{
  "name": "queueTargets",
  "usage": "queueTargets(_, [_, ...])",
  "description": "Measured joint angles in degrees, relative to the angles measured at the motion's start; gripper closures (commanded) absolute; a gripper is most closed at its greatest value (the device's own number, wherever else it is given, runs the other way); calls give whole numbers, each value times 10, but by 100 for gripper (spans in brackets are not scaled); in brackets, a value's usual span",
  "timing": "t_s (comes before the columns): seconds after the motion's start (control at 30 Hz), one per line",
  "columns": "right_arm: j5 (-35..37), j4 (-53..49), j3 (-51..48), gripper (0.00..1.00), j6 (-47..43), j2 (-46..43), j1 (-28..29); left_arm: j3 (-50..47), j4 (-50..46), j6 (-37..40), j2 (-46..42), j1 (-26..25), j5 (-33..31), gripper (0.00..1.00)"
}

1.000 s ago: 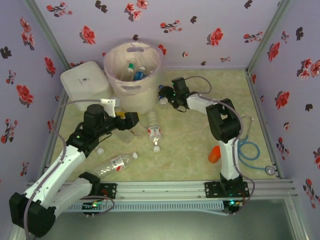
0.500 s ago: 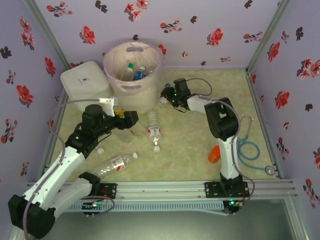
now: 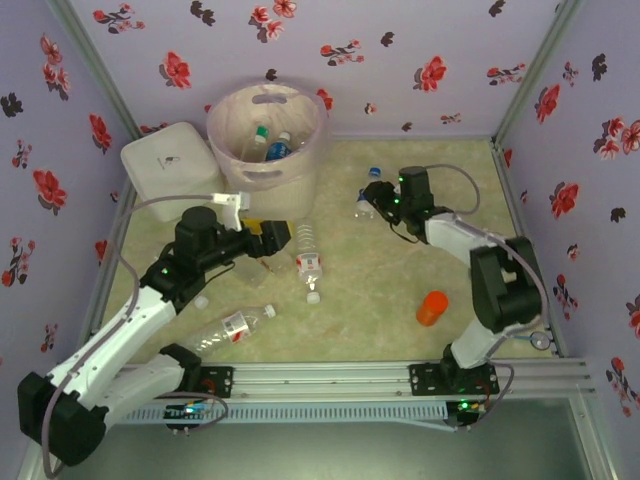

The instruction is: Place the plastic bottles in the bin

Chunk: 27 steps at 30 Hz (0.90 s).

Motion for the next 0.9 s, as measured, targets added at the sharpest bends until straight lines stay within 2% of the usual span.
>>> queueTargets(0.2, [-71, -50, -47, 74, -84, -131, 1, 32, 72, -32, 58, -45, -6, 3])
queueTargets(0.47, [-140, -88, -129, 74, -170, -294, 15, 95, 135, -53, 189, -101, -30, 0])
queueTargets(0.63, [-160, -71, -193, 74, -179, -343, 38, 121, 163, -67, 249, -122, -30, 1])
queueTargets(0.9, [-168, -20, -207, 74, -177, -365, 74, 150, 168, -77, 306, -147, -30, 12])
